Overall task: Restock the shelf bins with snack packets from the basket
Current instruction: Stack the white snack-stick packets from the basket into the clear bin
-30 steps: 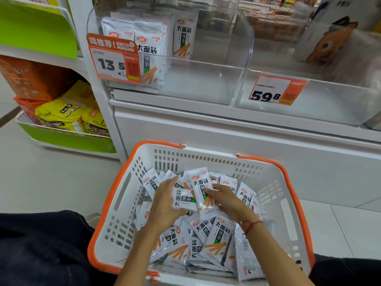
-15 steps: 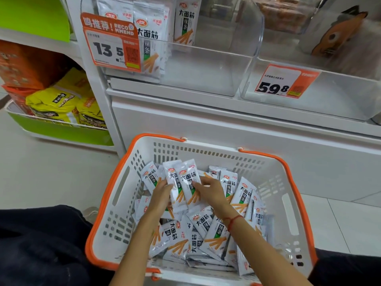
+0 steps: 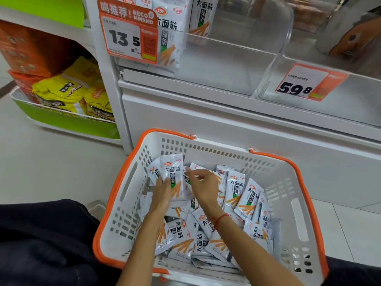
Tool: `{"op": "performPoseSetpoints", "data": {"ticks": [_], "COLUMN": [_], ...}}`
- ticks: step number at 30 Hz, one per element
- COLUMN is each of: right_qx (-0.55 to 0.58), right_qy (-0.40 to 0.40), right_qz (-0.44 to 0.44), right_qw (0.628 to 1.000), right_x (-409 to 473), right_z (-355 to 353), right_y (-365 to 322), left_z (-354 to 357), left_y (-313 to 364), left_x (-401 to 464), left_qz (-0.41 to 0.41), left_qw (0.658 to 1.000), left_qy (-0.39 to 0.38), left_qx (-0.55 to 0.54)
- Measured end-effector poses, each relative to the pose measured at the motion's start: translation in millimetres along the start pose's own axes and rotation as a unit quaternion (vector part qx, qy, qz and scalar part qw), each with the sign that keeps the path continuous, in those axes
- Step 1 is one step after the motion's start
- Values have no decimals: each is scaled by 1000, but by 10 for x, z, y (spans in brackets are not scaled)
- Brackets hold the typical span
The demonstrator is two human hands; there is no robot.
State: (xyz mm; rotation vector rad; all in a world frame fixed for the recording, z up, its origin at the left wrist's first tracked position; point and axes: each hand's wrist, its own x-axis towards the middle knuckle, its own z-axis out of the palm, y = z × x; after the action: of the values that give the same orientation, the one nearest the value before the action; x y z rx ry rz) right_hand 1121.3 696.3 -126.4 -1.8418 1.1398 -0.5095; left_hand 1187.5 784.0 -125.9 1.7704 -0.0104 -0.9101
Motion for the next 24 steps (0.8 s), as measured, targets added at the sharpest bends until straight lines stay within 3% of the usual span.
{"op": "performPoseSetpoints", "data": {"ticks": [3, 7, 11, 14, 19, 22, 24], "right_qx": [-146, -332, -462, -468, -339, -292, -228], "right_qy": [-52, -212, -192, -170, -207, -259, -252], "right_qz": [5, -5, -108, -112, -42, -6, 41], "right_qw": [988, 919, 859, 860, 917, 921, 940], "right_x": [248, 322, 275, 249, 268, 288, 304], "right_z": [-33, 48, 113, 94, -208, -410, -508], "right_y": [136, 241, 248, 243, 264, 309, 299], "left_z": [-139, -197, -117, -111, -81, -83, -84], "left_y": [8, 23, 75, 55, 18, -33, -51], "left_x": [34, 124, 128, 117, 134, 142, 107], "left_qz": [-3, -19, -32, -66, -96, -96, -96], "left_qw": [998, 994, 993, 989, 980, 985, 985], "left_qy": [57, 70, 59, 40, 27, 40, 54], "left_qx": [-33, -81, -101, -125, -172, -140, -129]}}
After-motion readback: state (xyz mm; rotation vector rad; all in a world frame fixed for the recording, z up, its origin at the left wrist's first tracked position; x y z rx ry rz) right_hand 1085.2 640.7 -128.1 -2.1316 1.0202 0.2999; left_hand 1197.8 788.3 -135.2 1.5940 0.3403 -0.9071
